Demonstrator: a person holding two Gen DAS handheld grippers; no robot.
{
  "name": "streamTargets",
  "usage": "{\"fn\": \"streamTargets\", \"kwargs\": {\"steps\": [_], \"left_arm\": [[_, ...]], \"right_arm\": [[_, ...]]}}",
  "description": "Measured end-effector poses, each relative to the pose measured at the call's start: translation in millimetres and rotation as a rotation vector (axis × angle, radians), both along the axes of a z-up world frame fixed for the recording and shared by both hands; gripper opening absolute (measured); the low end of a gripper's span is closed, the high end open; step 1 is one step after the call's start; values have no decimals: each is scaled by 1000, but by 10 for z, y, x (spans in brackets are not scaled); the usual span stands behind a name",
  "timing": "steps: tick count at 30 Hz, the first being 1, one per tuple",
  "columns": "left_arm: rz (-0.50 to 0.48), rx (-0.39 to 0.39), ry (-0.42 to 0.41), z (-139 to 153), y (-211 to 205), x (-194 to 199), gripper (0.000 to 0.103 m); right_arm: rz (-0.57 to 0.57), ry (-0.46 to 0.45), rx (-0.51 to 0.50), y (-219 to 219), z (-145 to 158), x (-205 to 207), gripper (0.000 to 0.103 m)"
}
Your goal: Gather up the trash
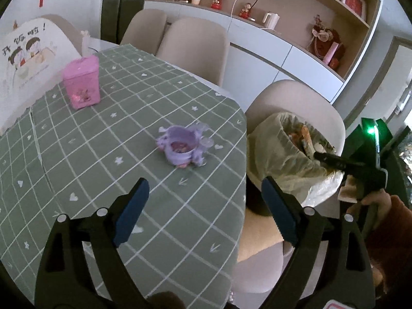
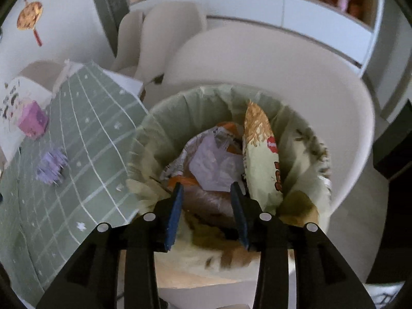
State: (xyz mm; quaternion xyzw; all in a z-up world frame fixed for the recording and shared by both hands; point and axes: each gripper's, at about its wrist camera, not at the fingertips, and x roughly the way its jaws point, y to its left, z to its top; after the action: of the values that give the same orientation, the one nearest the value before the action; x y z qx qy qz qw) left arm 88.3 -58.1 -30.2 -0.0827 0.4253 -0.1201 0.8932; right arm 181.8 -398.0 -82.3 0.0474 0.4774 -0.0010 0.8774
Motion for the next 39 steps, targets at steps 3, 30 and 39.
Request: {"fn": "streamTargets", "kwargs": {"steps": [3, 30, 39], "left_arm": [[13, 30, -40, 43, 97, -113, 84], [371, 289, -325, 654, -978, -2411, 83], [349, 294, -305, 609, -1152, -2537, 83]], "right_arm": [[-40, -43, 14, 24, 134, -155, 36], [363, -338, 51, 283, 836, -2807, 36], [311, -377, 29, 198, 891, -2972, 36]]}}
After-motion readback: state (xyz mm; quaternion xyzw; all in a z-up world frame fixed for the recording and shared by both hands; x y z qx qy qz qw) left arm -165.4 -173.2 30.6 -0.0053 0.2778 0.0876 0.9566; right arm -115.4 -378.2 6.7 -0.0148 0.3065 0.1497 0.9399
